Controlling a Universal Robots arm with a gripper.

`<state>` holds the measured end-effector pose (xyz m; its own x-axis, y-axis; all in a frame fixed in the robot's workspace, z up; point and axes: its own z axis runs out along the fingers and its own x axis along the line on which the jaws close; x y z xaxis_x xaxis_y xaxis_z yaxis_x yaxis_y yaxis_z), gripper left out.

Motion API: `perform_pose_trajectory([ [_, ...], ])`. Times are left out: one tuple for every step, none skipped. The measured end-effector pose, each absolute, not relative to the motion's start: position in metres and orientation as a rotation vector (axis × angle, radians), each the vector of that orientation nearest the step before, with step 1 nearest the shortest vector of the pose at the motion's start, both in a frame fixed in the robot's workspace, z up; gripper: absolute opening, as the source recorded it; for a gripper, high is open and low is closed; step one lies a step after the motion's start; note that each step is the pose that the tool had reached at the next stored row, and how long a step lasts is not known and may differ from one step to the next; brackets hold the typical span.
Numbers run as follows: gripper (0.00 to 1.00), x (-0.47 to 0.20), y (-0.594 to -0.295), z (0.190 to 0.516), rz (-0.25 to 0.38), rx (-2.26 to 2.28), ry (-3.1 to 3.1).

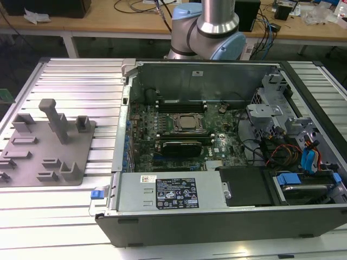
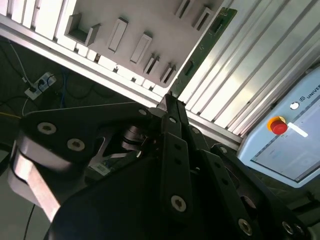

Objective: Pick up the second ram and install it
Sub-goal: 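Pick up the second ram and move it above second insertion slot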

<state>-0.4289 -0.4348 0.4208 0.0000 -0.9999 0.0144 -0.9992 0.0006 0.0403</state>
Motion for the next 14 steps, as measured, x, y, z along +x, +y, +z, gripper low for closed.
perform_pose_trajectory([
  [0.09, -0.429, -0.435, 0.421, -0.029, 2.194, -2.194],
  [0.09, -0.427, -0.435, 0.421, -0.028, 2.194, -2.194],
  [0.09, -0.426, -0.435, 0.421, -0.029, 2.194, -2.194],
  [0.09, -0.425, -0.435, 0.421, -0.029, 2.194, -2.194],
  [0.09, -0.424, -0.435, 0.421, -0.028, 2.194, -2.194],
  [0.09, -0.424, -0.435, 0.421, -0.029, 2.194, -2.194],
  [0.09, -0.422, -0.435, 0.421, -0.028, 2.194, -2.194],
  [0.09, -0.421, -0.435, 0.421, -0.029, 2.194, -2.194],
  [0.09, -0.419, -0.435, 0.421, -0.028, 2.194, -2.194],
  [0.09, -0.417, -0.435, 0.421, -0.028, 2.194, -2.194],
  [0.09, -0.416, -0.435, 0.421, -0.028, 2.194, -2.194],
  [0.09, -0.416, -0.435, 0.421, -0.028, 2.194, -2.194],
  [0.09, -0.415, -0.435, 0.421, -0.029, 2.194, -2.194],
  [0.09, -0.413, -0.435, 0.421, -0.029, 2.194, -2.194],
])
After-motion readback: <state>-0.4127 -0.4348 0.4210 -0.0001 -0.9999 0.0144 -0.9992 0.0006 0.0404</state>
